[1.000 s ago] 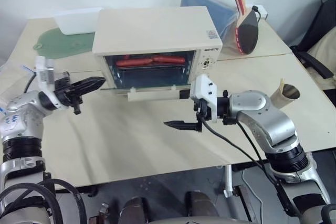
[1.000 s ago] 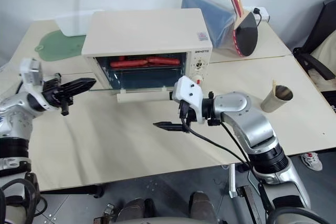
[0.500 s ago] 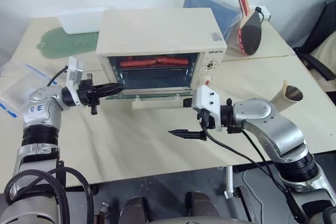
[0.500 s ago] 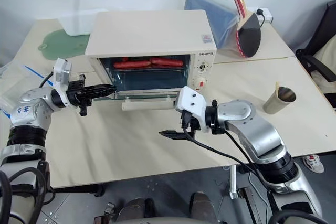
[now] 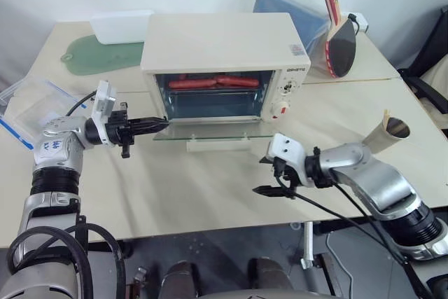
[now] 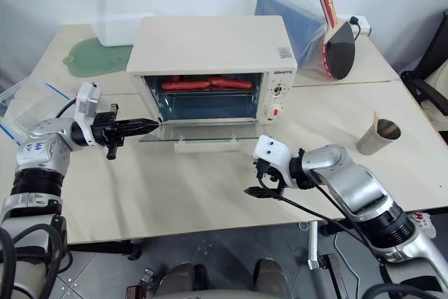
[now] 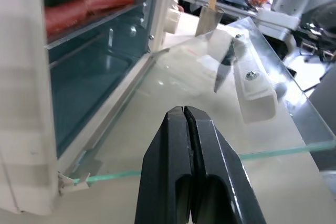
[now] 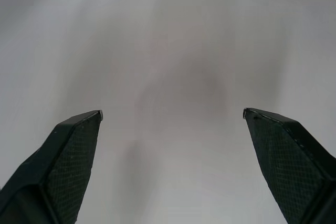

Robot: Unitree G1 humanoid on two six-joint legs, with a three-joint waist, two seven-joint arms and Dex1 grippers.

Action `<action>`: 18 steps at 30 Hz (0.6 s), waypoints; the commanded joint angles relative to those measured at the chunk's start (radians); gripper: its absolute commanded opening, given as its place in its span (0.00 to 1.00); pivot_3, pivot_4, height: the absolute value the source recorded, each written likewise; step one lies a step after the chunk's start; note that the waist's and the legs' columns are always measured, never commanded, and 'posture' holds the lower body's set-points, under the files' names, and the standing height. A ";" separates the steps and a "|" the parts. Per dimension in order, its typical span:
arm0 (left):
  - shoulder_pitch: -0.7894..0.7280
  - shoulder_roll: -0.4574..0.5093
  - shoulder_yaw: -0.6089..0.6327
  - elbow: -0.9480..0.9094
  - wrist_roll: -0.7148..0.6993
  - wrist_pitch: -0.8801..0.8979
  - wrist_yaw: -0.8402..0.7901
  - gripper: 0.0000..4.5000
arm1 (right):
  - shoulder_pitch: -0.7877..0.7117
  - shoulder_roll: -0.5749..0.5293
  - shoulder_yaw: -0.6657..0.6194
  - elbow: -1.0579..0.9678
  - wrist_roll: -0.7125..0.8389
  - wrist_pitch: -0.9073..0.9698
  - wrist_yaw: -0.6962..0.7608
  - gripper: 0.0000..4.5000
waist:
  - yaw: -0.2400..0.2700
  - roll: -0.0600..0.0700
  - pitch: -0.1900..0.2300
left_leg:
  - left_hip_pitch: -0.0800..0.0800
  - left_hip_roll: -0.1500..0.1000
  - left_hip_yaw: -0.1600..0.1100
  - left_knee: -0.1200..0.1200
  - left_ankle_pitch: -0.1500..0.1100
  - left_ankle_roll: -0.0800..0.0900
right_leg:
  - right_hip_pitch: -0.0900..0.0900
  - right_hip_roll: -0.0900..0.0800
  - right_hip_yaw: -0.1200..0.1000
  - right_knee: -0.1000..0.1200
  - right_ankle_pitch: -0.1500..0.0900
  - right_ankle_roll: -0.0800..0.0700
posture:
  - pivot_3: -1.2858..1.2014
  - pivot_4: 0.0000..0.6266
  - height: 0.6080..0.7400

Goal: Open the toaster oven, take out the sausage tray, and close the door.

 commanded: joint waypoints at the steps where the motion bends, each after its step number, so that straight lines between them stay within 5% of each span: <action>1: 0.008 0.000 -0.038 -0.039 0.033 -0.023 -0.025 0.00 | 0.045 -0.092 -0.076 -0.138 0.092 0.009 0.107 1.00 | 0.002 0.000 0.000 | 0.000 0.000 0.000 0.000 0.000 0.000 | 0.000 0.000 0.000 0.000 0.000 0.000 | 0.52 0.24 1.00; 11: 0.004 -0.012 -0.113 -0.019 0.102 -0.088 -0.047 0.00 | -0.013 -0.127 -0.362 -0.266 0.404 0.074 0.166 1.00 | 0.015 -0.002 0.002 | 0.000 0.000 0.000 0.001 0.000 0.000 | 0.000 0.000 0.000 0.000 0.000 0.000 | 0.52 0.24 1.00; 18: 0.029 -0.015 -0.159 -0.010 0.146 -0.159 -0.063 0.00 | -0.185 -0.049 -0.264 -0.182 0.310 0.037 0.022 1.00 | 0.023 -0.002 0.002 | 0.000 0.000 0.000 0.001 0.000 0.001 | 0.000 -0.001 0.000 0.000 0.000 0.000 | 0.52 0.24 1.00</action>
